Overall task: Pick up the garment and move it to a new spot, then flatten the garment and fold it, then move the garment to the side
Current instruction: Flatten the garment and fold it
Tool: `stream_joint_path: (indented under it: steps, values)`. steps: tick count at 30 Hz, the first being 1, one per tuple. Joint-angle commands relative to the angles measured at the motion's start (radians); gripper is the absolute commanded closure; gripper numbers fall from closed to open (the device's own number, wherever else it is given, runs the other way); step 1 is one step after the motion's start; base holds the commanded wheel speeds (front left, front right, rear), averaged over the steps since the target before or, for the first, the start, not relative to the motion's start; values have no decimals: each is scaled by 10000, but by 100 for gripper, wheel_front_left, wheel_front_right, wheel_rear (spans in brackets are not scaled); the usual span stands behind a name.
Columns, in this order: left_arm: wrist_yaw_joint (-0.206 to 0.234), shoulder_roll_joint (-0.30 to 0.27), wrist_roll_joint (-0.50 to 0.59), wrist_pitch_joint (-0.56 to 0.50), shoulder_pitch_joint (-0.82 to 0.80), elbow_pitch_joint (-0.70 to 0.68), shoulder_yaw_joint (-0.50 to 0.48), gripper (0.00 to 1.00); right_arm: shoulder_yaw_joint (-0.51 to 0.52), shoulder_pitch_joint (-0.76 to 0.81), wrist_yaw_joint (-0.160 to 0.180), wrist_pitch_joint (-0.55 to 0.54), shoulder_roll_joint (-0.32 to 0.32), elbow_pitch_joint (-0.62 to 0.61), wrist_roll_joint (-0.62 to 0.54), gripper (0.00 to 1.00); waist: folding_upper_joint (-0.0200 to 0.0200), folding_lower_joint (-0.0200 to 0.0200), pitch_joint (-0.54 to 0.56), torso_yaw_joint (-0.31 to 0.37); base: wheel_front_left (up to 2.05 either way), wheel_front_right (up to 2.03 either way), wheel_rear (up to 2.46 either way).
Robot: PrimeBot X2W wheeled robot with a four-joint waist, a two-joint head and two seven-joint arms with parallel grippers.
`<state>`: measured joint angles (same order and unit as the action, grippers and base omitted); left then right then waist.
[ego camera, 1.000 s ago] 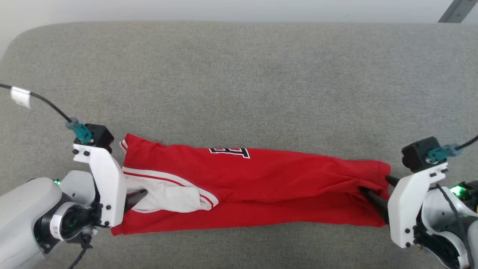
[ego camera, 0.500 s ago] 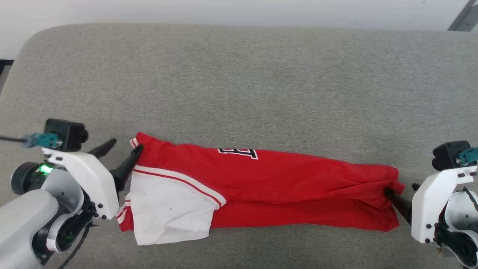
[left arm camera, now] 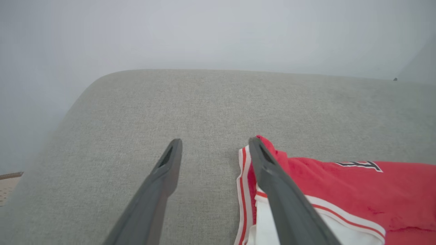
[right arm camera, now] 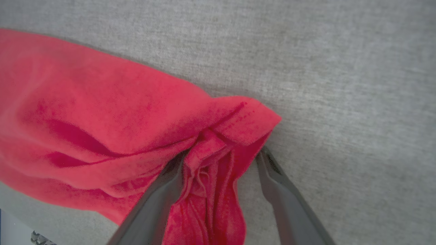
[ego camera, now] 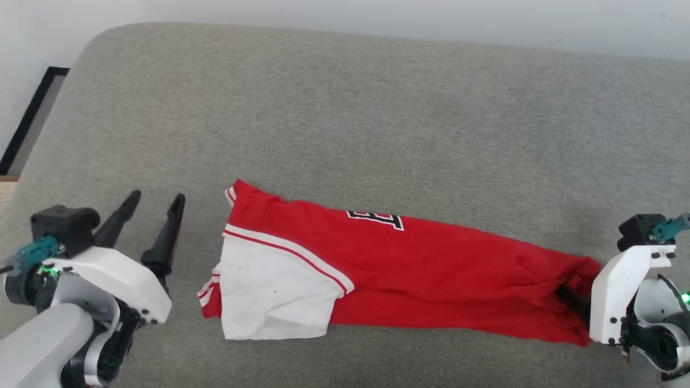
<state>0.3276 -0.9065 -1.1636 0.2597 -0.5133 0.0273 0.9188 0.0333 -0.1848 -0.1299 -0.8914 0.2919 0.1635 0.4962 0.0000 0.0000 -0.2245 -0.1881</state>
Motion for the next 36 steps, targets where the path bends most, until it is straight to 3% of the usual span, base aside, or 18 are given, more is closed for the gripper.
stream_joint_path:
  steps: [1, 2, 3, 4, 12, 18, 26, 36]
  values:
    - [58, 118, 254, 57, 125, -23, -315, 0, -394, 125, -19, -93, -259, 323, 166, 0, 0, 0, 27, -115, 0, 0, 0]
    - [77, 244, 470, 60, 416, 2, -705, 0, -609, 113, -37, -105, -208, 359, 315, 51, 0, 0, 40, -171, 0, 0, 0]
    - [44, 405, 714, 61, 748, 13, -1059, 0, -778, 99, -40, -80, -155, 359, 517, 84, 0, 0, 47, -214, 0, 0, 0]
    - [-18, 611, 981, 63, 1020, 3, -1482, 0, -868, 95, -42, -58, -96, 345, 709, 100, 0, 0, 60, -266, 0, 0, 0]
    - [-763, 2163, 3014, 67, 3371, 42, -4613, 0, -992, 133, -30, -268, 696, -518, 2024, 100, 0, 0, 216, -414, 0, 0, 0]
    - [-1599, 3287, 4271, 68, 4550, -14, -6223, 0, -490, 349, -28, -401, 951, -1120, 2620, 100, 0, 0, 353, -353, 0, 0, 0]
    - [-2686, 4663, 5687, 64, 5365, -180, -7732, 0, 957, 616, -8, -586, 1481, -1000, 2677, 100, 0, 0, 478, -124, 0, 0, 0]
    - [-3724, 5920, 6649, 64, 5419, 55, -8631, 0, 2451, 172, -8, -450, 2347, 290, 2142, 100, 0, 0, 438, 266, 0, 0, 0]
